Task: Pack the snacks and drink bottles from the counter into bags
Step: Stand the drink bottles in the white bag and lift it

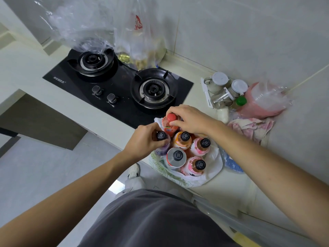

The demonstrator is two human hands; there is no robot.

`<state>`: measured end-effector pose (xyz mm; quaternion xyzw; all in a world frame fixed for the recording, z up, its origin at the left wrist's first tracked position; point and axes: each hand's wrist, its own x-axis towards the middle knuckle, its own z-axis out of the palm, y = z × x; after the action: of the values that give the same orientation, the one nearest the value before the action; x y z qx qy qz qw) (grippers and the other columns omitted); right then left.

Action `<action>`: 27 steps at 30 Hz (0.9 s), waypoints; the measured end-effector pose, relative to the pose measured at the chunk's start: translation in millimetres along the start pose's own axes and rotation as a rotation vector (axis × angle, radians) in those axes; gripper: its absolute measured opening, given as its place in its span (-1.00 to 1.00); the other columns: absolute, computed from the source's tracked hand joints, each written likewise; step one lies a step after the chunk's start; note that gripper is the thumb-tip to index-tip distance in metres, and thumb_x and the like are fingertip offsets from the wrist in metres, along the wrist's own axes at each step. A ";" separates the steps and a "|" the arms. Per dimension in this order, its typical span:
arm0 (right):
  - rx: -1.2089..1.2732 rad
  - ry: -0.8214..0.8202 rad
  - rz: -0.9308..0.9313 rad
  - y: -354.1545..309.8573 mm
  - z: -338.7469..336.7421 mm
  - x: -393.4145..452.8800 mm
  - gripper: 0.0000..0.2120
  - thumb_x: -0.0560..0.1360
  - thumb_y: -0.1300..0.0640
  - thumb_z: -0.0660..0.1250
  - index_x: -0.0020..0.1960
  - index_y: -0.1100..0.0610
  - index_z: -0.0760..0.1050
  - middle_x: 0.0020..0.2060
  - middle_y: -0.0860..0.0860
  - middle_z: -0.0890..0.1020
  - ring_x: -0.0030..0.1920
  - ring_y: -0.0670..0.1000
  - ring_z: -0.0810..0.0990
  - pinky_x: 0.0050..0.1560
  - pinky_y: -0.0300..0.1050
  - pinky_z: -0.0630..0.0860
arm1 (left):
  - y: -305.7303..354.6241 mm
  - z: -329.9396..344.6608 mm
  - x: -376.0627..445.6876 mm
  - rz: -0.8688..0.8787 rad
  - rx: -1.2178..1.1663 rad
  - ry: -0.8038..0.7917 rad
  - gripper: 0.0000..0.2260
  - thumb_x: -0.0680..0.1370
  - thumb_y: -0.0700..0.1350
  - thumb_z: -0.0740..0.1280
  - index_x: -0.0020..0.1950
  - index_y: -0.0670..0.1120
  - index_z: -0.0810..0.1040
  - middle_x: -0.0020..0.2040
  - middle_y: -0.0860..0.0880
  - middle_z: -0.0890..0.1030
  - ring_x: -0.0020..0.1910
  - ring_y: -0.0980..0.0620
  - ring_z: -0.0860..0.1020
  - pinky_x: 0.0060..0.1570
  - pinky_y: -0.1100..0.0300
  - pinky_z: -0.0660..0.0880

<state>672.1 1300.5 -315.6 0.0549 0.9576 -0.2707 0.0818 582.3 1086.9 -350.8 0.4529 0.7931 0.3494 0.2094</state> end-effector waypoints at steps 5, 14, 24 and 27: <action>-0.012 -0.047 -0.002 -2.7 -3.6 0.9 -0.83 0.59 0.02 0.40 0.16 -0.04 0.52 -0.22 -0.23 0.45 -0.13 -0.22 0.43 -0.04 -0.05 0.40 | -7.5 4.0 1.2 -0.044 0.025 -0.011 -0.73 0.47 0.08 0.54 -0.08 -0.05 0.55 -0.25 0.08 0.60 -0.29 0.11 0.56 -0.33 0.19 0.49; -0.120 -0.050 -0.013 -6.4 -8.9 -0.6 -0.77 0.52 0.01 0.44 0.14 -0.08 0.48 -0.23 -0.25 0.46 -0.06 -0.06 0.41 -0.02 -0.01 0.41 | -3.4 7.0 -7.1 -0.050 0.066 -0.009 -0.67 0.45 0.15 0.55 -0.03 0.04 0.46 -0.36 0.17 0.49 -0.34 0.20 0.48 -0.36 0.31 0.30; -0.134 0.022 0.029 -11.2 -6.8 -9.3 -0.66 0.50 -0.08 0.45 0.24 -0.07 0.51 -0.07 -0.14 0.51 0.04 -0.02 0.46 0.09 0.09 0.51 | -2.5 -4.2 -12.2 -0.030 0.030 -0.110 -0.62 0.47 0.11 0.55 0.18 0.05 0.51 -0.12 0.09 0.62 -0.19 0.13 0.58 -0.12 0.10 0.59; -0.130 0.059 0.077 -13.7 -8.8 -13.4 -0.58 0.52 -0.09 0.46 0.34 -0.06 0.50 0.02 -0.10 0.47 0.12 -0.03 0.43 0.13 0.05 0.51 | -9.7 -12.7 -11.5 -0.037 0.002 -0.118 -0.53 0.46 0.30 0.46 0.20 0.03 0.53 -0.18 0.10 0.62 -0.22 0.11 0.60 -0.19 0.16 0.57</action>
<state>682.1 1292.7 -298.8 0.0942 0.9724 -0.2027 0.0671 574.3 1069.0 -349.4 0.4580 0.7879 0.3175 0.2618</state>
